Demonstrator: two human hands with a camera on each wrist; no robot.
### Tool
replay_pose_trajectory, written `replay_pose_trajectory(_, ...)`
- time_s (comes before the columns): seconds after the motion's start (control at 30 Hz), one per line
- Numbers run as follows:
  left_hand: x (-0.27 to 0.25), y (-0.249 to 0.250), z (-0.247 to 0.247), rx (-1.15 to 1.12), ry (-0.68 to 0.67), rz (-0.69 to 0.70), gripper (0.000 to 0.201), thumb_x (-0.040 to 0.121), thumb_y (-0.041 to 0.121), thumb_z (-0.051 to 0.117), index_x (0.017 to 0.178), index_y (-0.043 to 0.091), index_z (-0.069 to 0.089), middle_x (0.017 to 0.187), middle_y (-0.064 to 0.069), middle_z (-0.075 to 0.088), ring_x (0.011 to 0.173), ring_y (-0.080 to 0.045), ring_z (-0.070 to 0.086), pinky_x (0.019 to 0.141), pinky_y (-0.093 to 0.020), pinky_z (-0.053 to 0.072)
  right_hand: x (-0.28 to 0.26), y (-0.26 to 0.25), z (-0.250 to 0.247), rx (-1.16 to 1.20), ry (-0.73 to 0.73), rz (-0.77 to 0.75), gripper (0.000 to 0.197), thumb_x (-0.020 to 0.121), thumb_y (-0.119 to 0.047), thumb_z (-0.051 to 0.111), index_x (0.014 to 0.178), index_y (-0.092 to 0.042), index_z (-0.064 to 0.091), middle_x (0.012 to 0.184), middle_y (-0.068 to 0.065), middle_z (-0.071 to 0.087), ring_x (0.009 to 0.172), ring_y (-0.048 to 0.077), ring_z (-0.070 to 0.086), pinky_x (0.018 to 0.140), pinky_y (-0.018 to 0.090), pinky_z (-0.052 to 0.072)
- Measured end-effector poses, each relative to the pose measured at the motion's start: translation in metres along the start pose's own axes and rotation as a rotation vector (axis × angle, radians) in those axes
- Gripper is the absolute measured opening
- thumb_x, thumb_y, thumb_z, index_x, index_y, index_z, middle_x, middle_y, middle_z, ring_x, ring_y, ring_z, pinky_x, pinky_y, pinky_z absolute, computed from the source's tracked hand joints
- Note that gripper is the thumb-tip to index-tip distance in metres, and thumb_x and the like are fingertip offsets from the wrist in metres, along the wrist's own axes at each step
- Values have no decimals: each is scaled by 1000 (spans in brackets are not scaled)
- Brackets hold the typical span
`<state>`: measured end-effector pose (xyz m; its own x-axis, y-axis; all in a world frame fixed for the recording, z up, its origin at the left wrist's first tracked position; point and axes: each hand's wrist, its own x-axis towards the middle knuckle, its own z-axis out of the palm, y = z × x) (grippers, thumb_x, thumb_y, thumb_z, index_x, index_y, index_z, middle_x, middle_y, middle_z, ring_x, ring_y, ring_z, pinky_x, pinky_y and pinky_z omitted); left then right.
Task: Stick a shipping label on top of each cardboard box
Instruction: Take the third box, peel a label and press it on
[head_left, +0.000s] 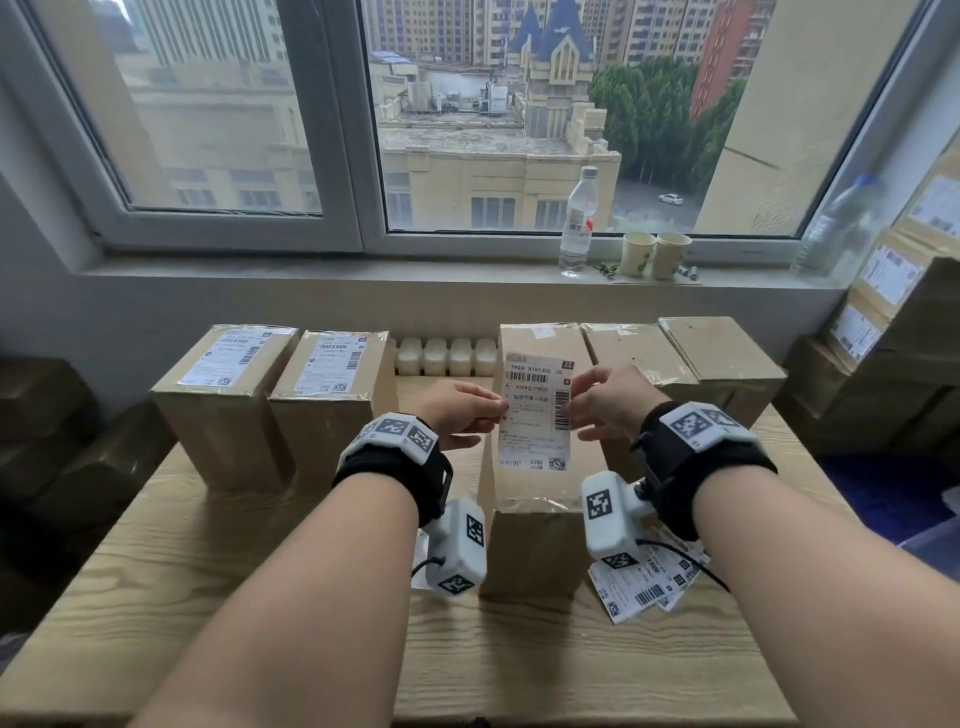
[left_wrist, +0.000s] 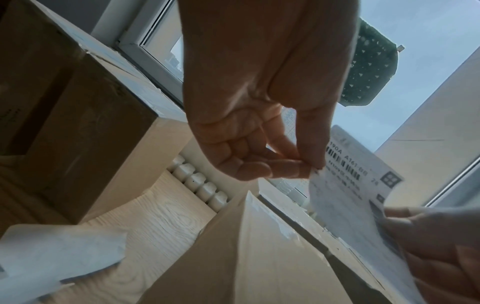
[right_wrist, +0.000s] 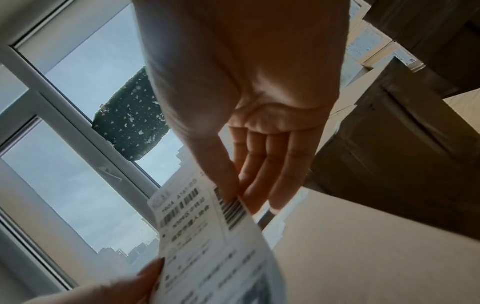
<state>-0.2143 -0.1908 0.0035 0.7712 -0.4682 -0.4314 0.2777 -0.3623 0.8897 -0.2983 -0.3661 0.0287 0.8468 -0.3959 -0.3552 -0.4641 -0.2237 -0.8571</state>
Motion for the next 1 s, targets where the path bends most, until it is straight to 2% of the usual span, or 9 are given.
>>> replay_pose_trajectory(0.17,5,-7,16,84,33,6,10,84,10,73,84,14,63,81,1,67,71,-11,59,73,-27,51,7,15,0,8,107,32,21,83,9,64,83,-8,53,88,13,66,82,26,67,72,34,58)
replay_pose_trajectory(0.3,9,-13,28,121,42,-6,35,77,2,77,100,11,52,92,-9,68,77,-17,65,70,-31,55,12,30,3,-60,116,40,32,73,17,69,71,-11,52,89,13,65,91,30,67,81,40,59)
replay_pose_trajectory(0.4,9,-18,36,83,80,-11,46,76,-2,76,110,9,46,100,-15,67,83,-23,69,71,-35,59,13,41,7,-108,136,42,30,69,13,73,63,-13,58,93,14,70,94,31,68,88,45,57)
replay_pose_trajectory(0.53,11,-22,41,109,160,4,42,74,-4,77,102,11,49,101,-12,63,84,-24,70,73,-38,61,14,46,9,-115,152,57,25,70,7,75,67,-17,67,95,8,71,92,27,68,87,42,57)
replay_pose_trajectory(0.63,12,-20,42,55,171,6,39,75,-8,75,93,12,47,103,-13,62,90,-26,68,65,-30,60,15,48,9,-87,151,60,25,71,7,74,68,-17,69,98,8,72,90,26,69,85,41,58)
replay_pose_trajectory(0.73,11,-19,44,5,152,-3,36,77,-10,71,93,9,46,104,-15,63,93,-29,67,59,-26,58,16,49,11,-60,142,55,24,72,7,73,67,-17,71,96,7,72,90,27,70,85,41,58)
replay_pose_trajectory(0.8,12,-20,45,-31,151,-12,33,79,-11,69,92,9,46,102,-16,63,88,-28,67,60,-27,58,18,50,11,-27,141,51,25,73,7,72,67,-17,71,95,9,73,90,28,70,85,42,58)
replay_pose_trajectory(0.9,15,-22,44,-66,158,-23,31,81,-9,68,99,7,48,104,-16,65,89,-28,68,71,-31,59,20,51,12,56,136,50,24,75,10,70,69,-14,71,94,13,73,90,29,71,86,43,58)
replay_pose_trajectory(1.0,17,-22,45,-84,136,-48,32,83,-7,67,106,6,48,105,-16,65,88,-26,67,72,-30,58,22,53,13,134,129,56,25,80,13,64,73,-11,70,99,16,72,94,31,70,87,44,57)
